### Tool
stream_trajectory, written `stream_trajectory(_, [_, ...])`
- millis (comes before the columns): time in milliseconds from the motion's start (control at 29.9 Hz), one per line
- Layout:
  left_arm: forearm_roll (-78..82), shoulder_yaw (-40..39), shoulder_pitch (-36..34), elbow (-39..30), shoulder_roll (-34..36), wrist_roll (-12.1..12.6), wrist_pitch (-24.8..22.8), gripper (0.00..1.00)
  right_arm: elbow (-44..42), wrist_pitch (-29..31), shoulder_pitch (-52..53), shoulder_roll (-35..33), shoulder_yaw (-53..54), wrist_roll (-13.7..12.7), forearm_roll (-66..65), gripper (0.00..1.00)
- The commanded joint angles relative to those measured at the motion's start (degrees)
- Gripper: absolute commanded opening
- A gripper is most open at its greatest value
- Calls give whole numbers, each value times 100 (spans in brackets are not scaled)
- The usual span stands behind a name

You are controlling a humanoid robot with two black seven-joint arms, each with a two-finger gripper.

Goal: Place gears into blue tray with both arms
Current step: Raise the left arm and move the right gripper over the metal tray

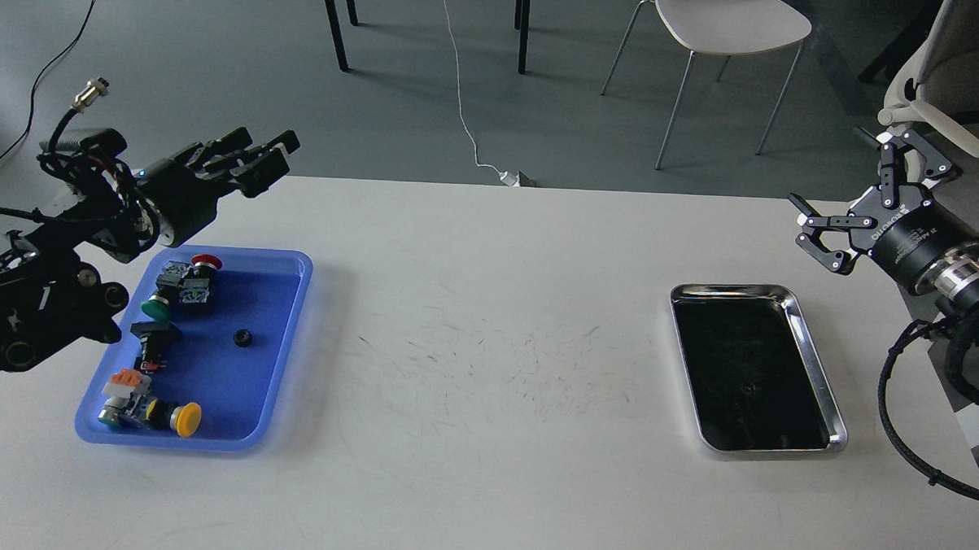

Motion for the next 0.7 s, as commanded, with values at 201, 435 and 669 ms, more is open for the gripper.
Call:
stream_trajectory(201, [-4233,-21,-485,91,-621,645,-819,98,1330,-291,346,-1437,-566,-42,-1777,97])
stream_trajectory(435, [-4745,-547,-424,434,-1078,628,-811,98,2735,-212,1085,-2782,-1444,-262,-4087,98])
stream_trajectory(669, [-4754,-636,-415,434,-1035,567,-925,98,3371,297,1094,-3285,-1919,-429,-5724,98])
